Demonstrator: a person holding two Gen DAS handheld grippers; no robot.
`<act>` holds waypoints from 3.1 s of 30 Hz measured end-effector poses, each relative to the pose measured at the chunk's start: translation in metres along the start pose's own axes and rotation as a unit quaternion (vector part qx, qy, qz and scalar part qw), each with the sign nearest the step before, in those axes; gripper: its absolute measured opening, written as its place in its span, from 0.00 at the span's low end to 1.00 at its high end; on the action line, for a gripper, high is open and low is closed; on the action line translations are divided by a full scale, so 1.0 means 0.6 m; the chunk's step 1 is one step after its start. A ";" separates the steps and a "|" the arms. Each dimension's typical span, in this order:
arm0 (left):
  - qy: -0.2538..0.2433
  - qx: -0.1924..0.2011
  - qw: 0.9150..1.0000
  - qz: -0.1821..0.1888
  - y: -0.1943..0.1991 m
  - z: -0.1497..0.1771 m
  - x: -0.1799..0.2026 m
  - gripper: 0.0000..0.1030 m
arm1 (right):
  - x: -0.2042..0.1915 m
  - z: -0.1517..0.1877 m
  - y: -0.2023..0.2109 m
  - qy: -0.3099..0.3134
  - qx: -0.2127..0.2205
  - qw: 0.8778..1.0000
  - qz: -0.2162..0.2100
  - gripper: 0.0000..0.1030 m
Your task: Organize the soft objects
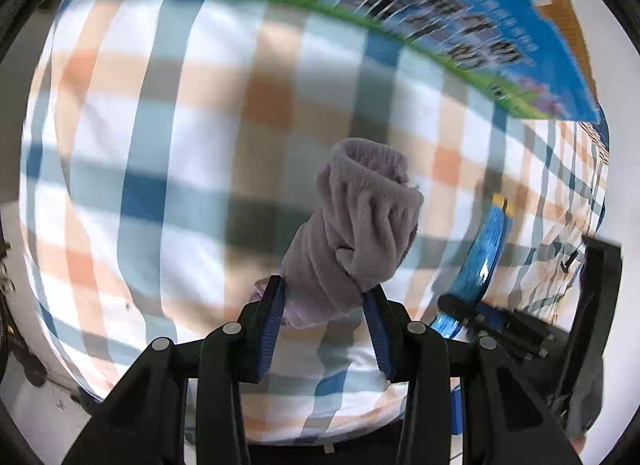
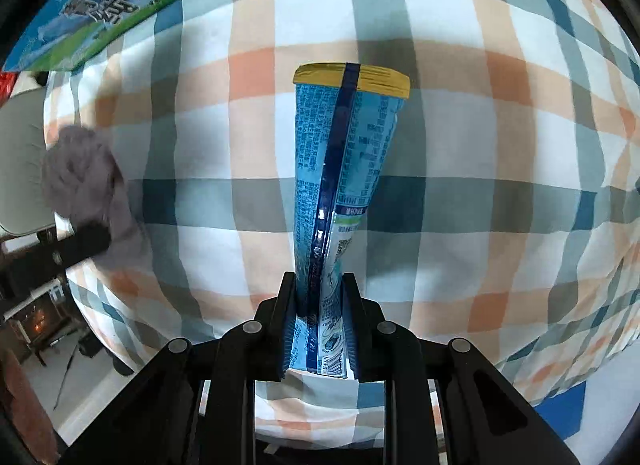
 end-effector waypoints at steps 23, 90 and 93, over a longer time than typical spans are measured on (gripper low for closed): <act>-0.040 0.088 0.990 -0.104 0.002 -0.015 0.093 0.35 | -0.038 0.024 -0.001 -0.008 0.028 0.999 -0.013 0.18; -0.021 0.099 0.987 -0.128 0.261 -0.270 0.082 0.93 | -0.124 -0.343 0.328 -0.003 0.103 0.995 -0.001 0.57; -0.024 0.119 0.984 -0.128 0.271 -0.247 0.078 0.94 | -0.114 -0.330 0.332 -0.003 0.113 0.994 0.015 0.66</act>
Point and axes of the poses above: each gripper's, at about its wrist camera, not at the fingertips, and y roughly against the way its jaws point, x to its right, z to its underside, the point moved 7 cm from there along -y, roughly the way its jaws point, and after that the axes turned 14 degrees about -x, right-handed, at the moved point
